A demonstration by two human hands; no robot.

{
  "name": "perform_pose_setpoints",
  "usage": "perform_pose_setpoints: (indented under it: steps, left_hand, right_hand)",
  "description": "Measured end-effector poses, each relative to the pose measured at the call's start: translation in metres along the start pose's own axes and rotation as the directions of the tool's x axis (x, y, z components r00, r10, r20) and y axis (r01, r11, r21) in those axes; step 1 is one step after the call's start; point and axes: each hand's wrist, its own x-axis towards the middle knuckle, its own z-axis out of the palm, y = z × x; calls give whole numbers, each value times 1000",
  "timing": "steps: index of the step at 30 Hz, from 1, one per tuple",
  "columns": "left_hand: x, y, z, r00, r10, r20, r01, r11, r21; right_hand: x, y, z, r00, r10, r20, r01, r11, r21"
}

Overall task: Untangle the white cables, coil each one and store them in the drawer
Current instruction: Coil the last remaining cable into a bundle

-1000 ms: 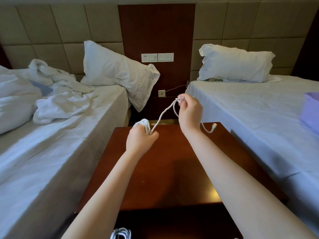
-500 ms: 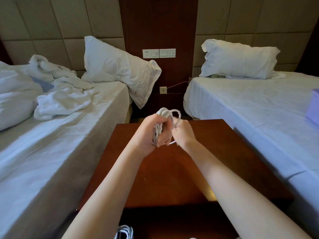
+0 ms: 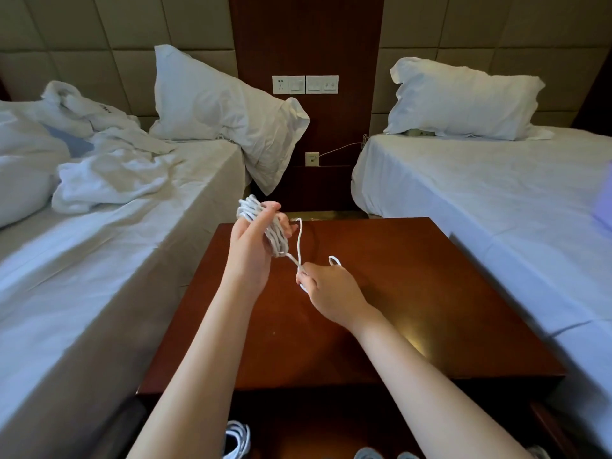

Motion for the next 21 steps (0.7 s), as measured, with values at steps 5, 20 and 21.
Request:
perform_pose_setpoints:
  steps: [5,20,21]
  left_hand:
    - [-4,-12,-14,952,128,-277,-103,989,102]
    - [-18,-29,-28,936,334,-115,103,51,993]
    - [-19,-29,-27,957,276,-87,86,15,996]
  right_hand:
    - [-11,-2,-2,991,95,-94,-98,995,-30]
    - [-16,9,-11,742,-208,-638,39,962,-269]
    - [-15,9,-15,721,-225,-655,50,960,-275]
